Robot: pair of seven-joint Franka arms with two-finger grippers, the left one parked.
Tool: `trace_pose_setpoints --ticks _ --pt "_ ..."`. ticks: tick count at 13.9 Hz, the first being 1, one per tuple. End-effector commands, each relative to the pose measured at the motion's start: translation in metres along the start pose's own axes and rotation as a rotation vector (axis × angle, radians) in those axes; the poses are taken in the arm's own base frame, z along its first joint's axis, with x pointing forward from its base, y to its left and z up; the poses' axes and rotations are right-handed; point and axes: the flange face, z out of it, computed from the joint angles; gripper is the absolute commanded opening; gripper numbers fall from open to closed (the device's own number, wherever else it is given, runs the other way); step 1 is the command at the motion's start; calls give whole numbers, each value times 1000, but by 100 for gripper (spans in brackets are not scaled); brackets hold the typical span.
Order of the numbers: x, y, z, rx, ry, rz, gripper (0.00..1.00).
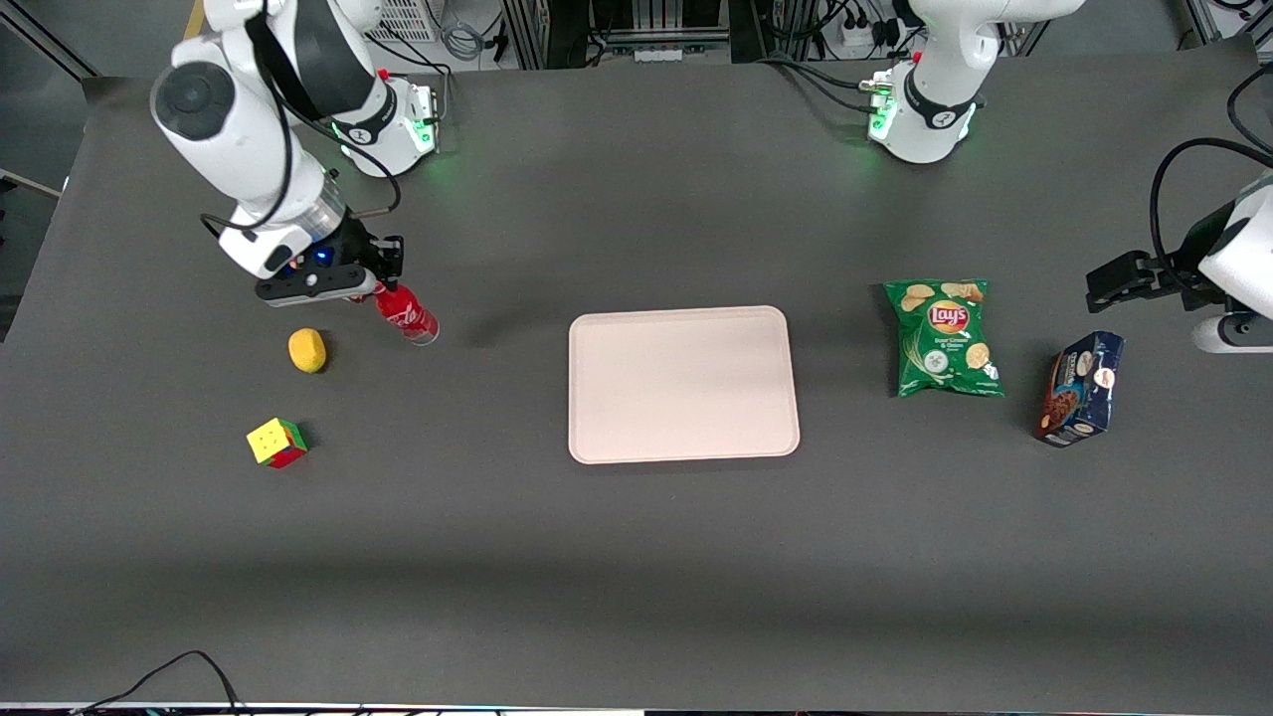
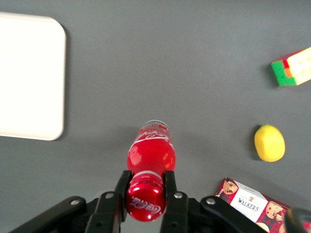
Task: Place coke bottle on tray
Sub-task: 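Lift the bottle and carry it over the white tray, then lower the bottle onto the tray and open the right gripper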
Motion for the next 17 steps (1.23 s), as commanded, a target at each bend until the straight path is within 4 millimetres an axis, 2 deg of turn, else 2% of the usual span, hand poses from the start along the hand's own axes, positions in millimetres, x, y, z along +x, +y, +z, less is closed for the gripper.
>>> trace_pose_setpoints --ticks 1,3,4,6,7,9,11,12,14,17 --pt "51 -28 -73 34 -38 35 0" --pt "74 -53 -105 50 -48 57 0" --pt "82 -74 -116 62 -49 73 0" --pt "96 -113 -120 86 -47 124 0" --pt "100 -136 -112 92 -59 138 0" --pt "107 -182 -77 37 -73 164 0" --pt "115 -225 -32 -21 -62 202 0" --pt "119 -241 -12 -16 -53 221 0" --pt "126 -258 20 -7 -26 251 0" --pt "123 -290 70 -27 2 268 0"
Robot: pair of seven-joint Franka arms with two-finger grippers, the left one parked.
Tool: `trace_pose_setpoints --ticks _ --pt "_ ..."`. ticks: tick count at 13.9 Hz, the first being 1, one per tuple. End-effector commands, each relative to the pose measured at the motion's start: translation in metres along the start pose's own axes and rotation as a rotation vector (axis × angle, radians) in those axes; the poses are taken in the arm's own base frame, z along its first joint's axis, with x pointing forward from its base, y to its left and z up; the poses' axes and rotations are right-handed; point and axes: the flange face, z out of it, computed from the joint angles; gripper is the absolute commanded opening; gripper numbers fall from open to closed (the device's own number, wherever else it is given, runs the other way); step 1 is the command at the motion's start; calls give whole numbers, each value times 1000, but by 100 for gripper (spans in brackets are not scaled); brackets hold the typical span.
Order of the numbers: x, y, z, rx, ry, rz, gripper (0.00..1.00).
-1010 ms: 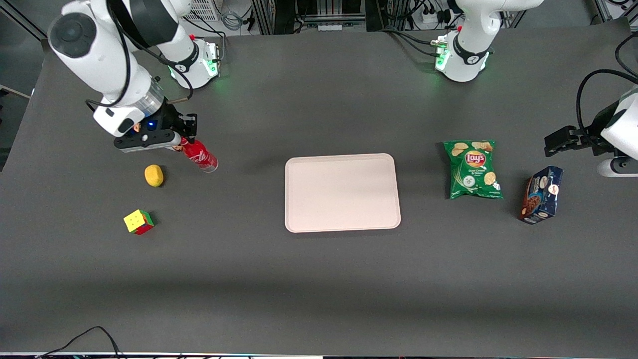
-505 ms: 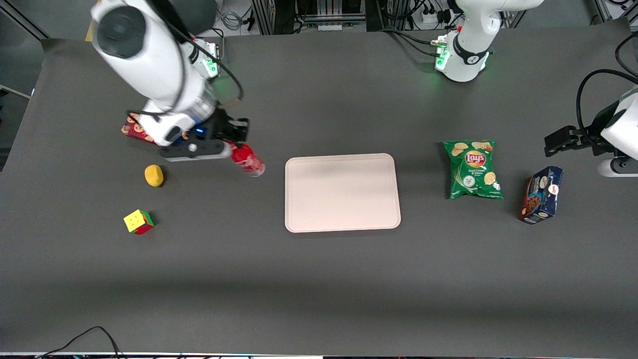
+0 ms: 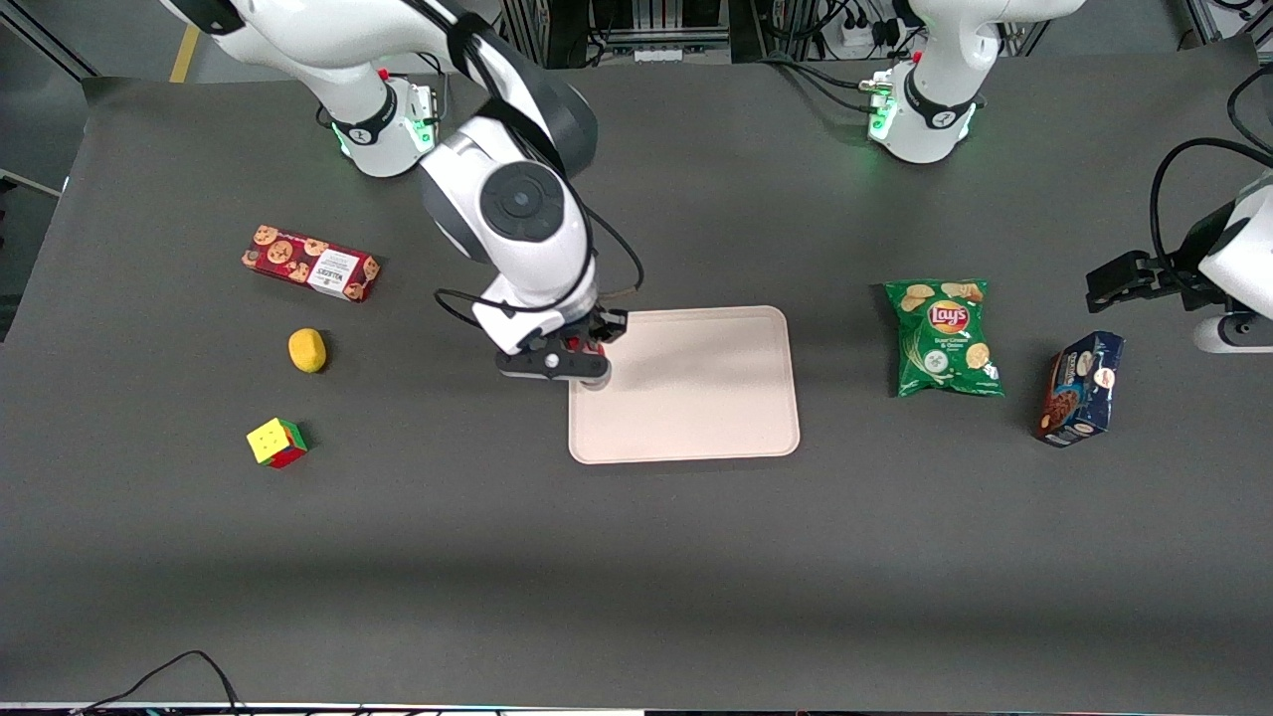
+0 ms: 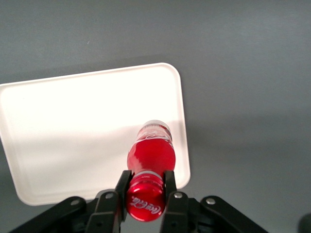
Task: Place coke bottle on tray
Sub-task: 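Lower the bottle onto the tray and open the right gripper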
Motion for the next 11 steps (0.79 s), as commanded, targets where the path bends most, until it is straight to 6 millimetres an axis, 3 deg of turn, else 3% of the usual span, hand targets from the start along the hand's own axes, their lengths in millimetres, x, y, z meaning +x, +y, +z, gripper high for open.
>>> trace_pose_setpoints --ticks 1,5,10,11 --pt "1 -27 30 -11 47 40 0" --pt "0 -29 60 12 54 31 0" --pt "3 -21 71 -2 41 39 0" --pt "3 -20 73 -4 39 40 14"
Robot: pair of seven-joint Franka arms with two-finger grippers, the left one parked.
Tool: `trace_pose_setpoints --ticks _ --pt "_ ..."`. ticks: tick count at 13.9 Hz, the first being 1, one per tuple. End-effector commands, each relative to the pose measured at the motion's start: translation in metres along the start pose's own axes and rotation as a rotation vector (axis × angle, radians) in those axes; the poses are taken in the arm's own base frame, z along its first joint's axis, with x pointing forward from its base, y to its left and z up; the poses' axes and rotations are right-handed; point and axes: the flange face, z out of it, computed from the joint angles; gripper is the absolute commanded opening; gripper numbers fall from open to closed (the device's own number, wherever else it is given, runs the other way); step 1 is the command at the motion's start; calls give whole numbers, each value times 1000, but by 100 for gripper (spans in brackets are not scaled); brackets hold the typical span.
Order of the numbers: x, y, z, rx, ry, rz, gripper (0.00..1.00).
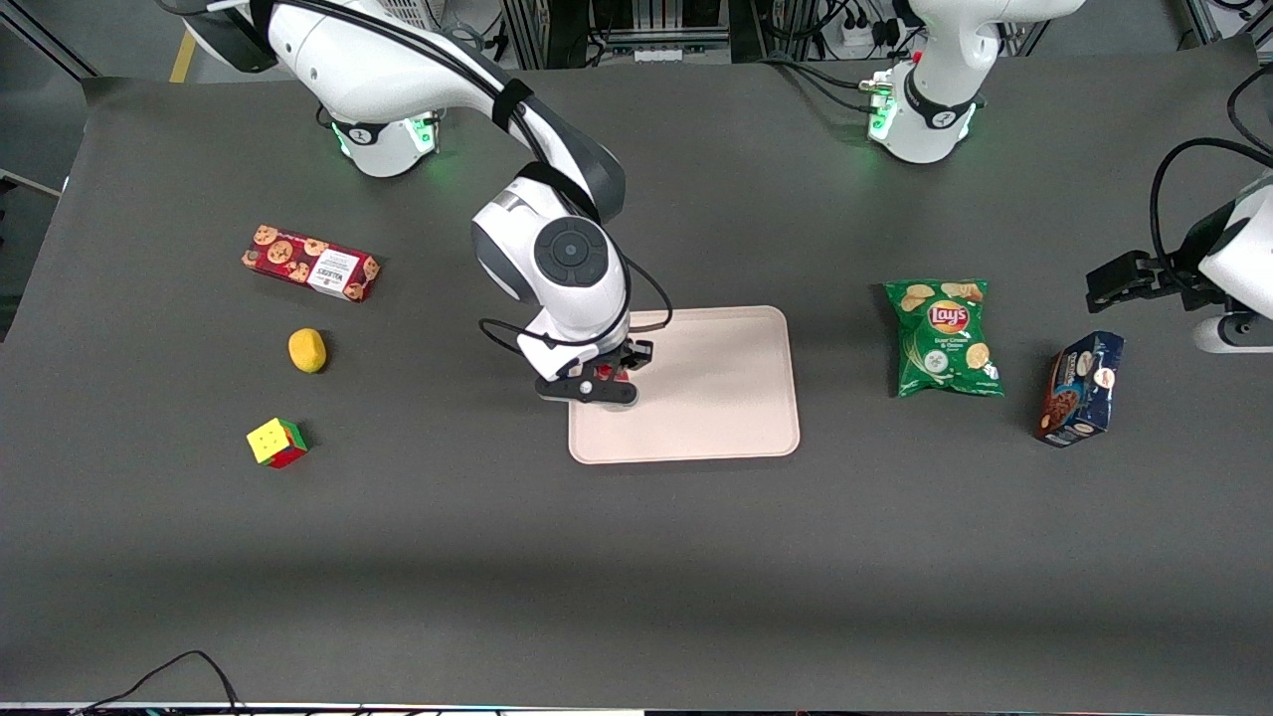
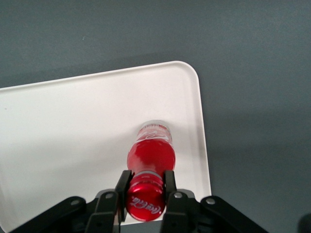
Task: Place coke bottle on tray
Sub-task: 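Lower the bottle onto the tray and open the right gripper, then raise the right gripper away from the tray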
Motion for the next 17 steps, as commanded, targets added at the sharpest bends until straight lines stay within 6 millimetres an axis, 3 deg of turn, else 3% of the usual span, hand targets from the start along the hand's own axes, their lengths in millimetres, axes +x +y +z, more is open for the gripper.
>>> trace_pose_setpoints --ticks 1,2,3,4,6,8,10,12,17 --pt "-1 2 -1 -8 25 17 45" --pt "0 3 -1 -8 25 17 55" --pt "0 3 -1 -8 25 19 94" --pt "0 3 -2 -7 26 19 100" --pt "8 13 -19 7 34 34 100" --pt "26 47 -64 17 39 59 100" --pt "42 98 -113 12 45 32 100" --pt "52 161 -148 1 87 0 100" --pt "45 318 -196 30 96 -119 100"
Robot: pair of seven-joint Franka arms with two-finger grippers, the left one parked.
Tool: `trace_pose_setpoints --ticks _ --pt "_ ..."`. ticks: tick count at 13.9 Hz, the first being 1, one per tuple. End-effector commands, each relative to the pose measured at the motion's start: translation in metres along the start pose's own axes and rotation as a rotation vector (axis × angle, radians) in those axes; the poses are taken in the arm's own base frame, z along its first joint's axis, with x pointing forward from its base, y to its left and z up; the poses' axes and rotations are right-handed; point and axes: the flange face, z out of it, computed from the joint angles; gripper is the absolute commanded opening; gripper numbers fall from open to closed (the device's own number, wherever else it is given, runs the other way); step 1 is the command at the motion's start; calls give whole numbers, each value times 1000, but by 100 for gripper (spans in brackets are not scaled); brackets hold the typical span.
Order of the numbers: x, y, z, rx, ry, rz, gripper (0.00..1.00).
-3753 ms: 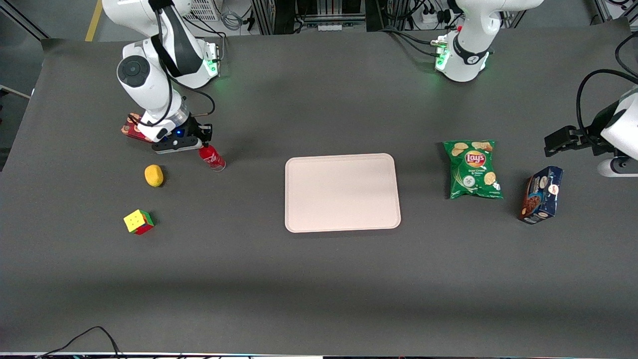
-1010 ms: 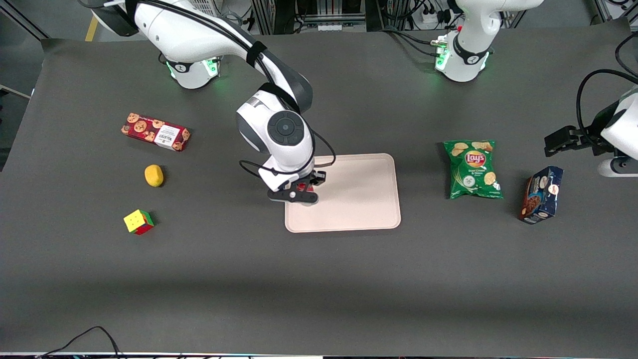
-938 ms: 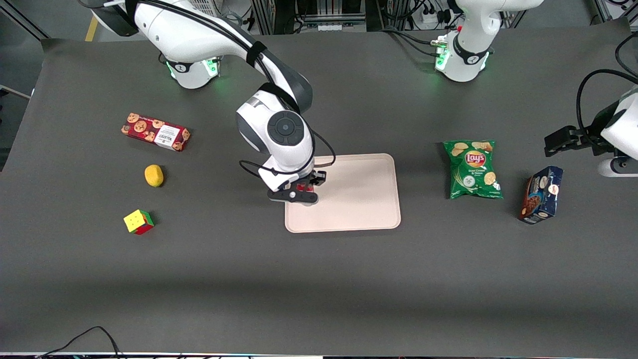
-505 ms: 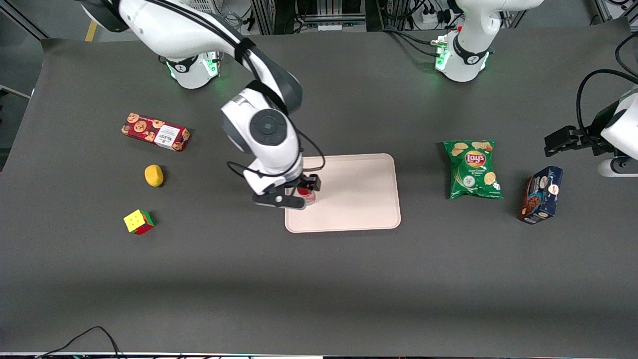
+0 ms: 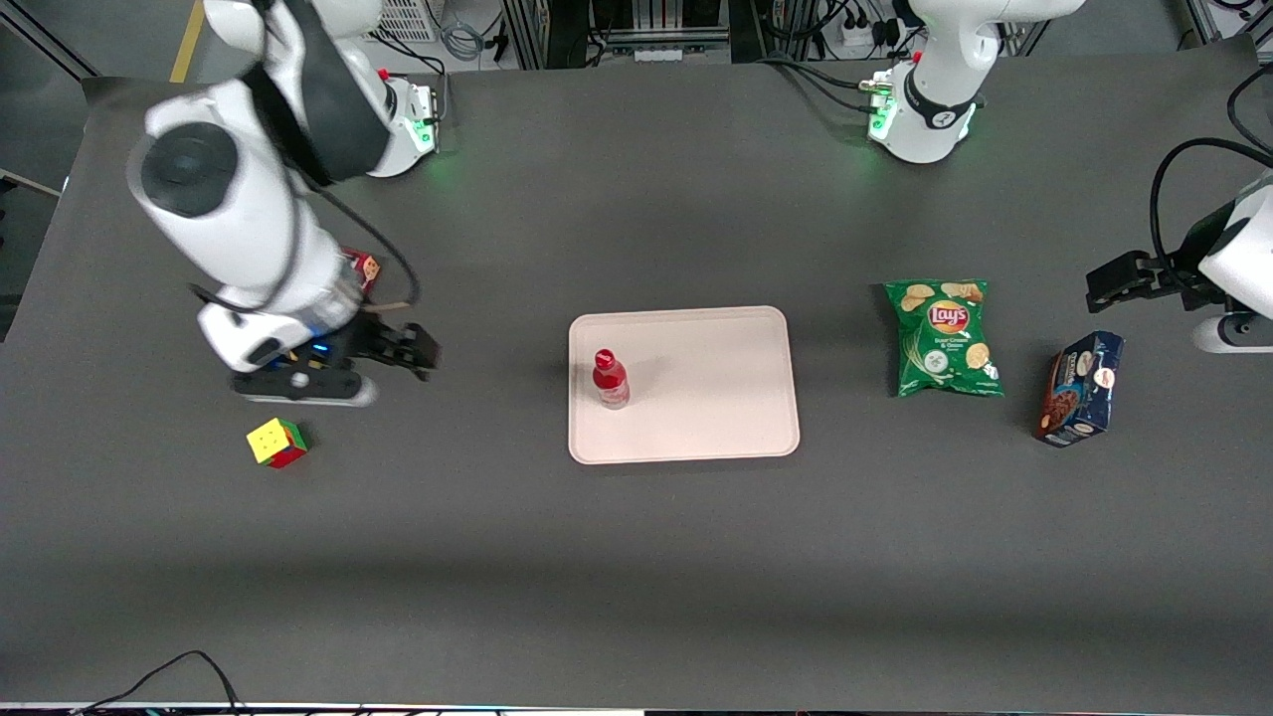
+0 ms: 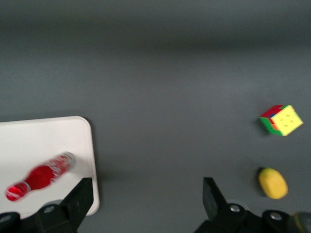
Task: Place coke bottle on tray
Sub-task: 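Raise the right gripper away from the tray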
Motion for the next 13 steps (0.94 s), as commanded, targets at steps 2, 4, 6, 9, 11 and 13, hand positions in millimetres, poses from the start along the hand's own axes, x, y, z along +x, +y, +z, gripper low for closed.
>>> trace_pose_setpoints --ticks 2,4,6,9,11,13 --pt "-31 141 -23 89 -9 -9 100" --pt "-38 171 -27 84 -11 24 100" --pt "-50 199 -23 75 -21 3 100" --pt "-48 214 -27 79 -10 -35 100" --pt "-41 211 -32 78 2 -36 100" --pt "-41 213 -34 68 -11 -38 100"
